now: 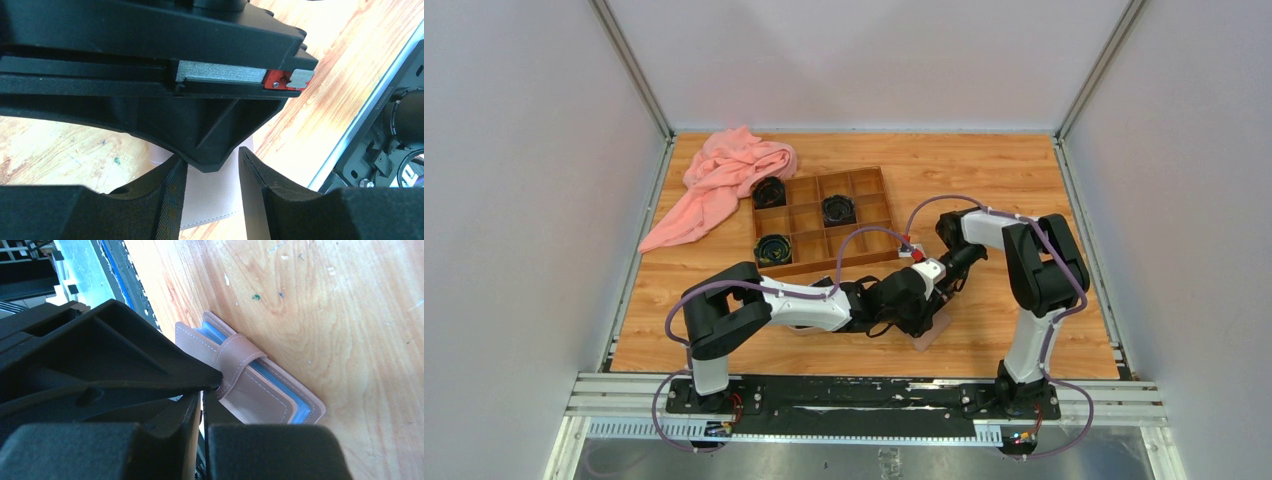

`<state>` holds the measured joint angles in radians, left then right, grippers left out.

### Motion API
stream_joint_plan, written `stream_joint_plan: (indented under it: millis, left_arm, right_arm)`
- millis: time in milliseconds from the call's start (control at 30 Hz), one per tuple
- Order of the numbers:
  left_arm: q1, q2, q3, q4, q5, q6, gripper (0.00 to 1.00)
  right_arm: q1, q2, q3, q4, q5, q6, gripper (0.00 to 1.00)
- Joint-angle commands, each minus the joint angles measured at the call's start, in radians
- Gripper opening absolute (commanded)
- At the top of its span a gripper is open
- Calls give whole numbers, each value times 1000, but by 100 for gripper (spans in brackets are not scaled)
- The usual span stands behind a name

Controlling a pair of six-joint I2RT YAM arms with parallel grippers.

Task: Put the credit cards into the card holder
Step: Close the card holder at the center of the board.

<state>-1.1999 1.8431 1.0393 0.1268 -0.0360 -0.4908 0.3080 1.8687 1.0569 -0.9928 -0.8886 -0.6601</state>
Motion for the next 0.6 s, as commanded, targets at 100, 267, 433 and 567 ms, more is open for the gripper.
stream_joint_plan:
  millis: [100,267,433,567]
  left_arm:
    - [-1,62,-33,-61,51,-14,44]
    - [-1,58,-33,-61,55,-14,44]
    - [-2,54,-35,-61,54,-14,44]
    - [-2,57,-35,-61,56,-15,44]
  right_arm:
    - [13,62,-2,113,158,98,8]
    - [14,93,16,123,219,160,3]
    - [13,114,30,130,270,214,2]
    - [9,129,43,129,261,257,2]
